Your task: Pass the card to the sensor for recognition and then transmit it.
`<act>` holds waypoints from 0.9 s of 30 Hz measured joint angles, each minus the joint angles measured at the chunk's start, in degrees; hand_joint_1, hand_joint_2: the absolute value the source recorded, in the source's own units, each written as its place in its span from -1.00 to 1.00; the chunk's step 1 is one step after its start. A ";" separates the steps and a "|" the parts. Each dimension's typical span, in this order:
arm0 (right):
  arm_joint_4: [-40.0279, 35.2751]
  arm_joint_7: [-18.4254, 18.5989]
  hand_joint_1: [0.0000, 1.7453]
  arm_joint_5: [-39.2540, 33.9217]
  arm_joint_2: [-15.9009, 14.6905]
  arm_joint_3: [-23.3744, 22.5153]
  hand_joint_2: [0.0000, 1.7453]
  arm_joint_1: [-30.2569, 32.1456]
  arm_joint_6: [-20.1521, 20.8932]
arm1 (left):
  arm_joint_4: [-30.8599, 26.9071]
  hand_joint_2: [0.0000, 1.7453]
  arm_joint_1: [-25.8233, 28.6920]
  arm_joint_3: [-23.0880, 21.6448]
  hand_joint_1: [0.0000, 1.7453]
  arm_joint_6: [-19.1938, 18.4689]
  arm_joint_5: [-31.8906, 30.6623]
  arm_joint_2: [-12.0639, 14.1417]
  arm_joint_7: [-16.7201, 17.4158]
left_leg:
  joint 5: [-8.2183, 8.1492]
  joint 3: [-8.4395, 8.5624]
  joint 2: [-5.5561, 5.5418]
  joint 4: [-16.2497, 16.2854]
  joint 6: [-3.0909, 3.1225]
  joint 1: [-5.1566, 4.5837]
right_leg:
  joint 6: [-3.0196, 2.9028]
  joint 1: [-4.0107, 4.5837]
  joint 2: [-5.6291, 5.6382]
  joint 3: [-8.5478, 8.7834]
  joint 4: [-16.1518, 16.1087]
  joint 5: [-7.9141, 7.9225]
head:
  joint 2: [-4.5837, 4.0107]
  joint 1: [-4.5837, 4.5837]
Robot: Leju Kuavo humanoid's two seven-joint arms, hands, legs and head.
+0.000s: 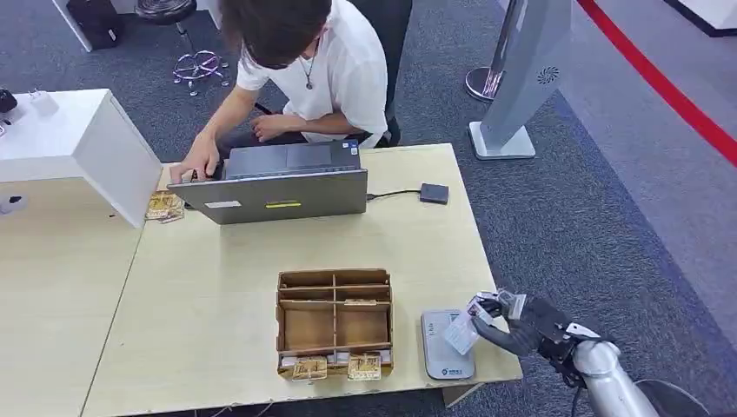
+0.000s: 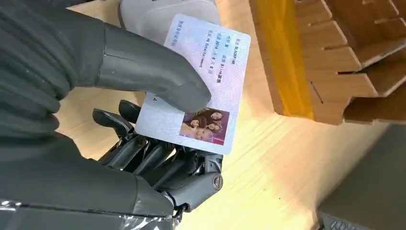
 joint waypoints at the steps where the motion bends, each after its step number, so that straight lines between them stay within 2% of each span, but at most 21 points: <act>1: -0.26 -0.02 1.00 0.17 -0.11 0.33 1.00 0.05 -0.13 | 0.00 -1.00 0.00 -0.04 -1.00 -0.13 -0.09 0.04 0.00 | 0.00 0.00 0.00 0.00 0.00 0.00 | 0.00 0.00 0.00 0.00 0.00 0.00 | 0.00 0.00; 19: -5.94 0.46 1.00 1.88 -3.06 7.28 1.00 1.17 -0.52 | 0.00 -1.00 -0.38 -1.33 -1.00 -1.38 -2.12 0.26 0.11 | 0.00 0.00 0.00 0.00 0.00 0.00 | 0.01 0.00 0.00 0.00 0.00 0.01 | 0.00 0.00; 27: -6.34 2.58 1.00 4.33 -3.17 10.23 1.00 0.89 -3.35 | 0.00 -1.00 -0.45 -1.90 -1.00 -2.14 -3.72 0.26 0.11 | 0.00 0.00 0.00 0.00 0.00 0.00 | 0.02 0.00 0.00 0.00 0.00 0.01 | 0.00 -0.02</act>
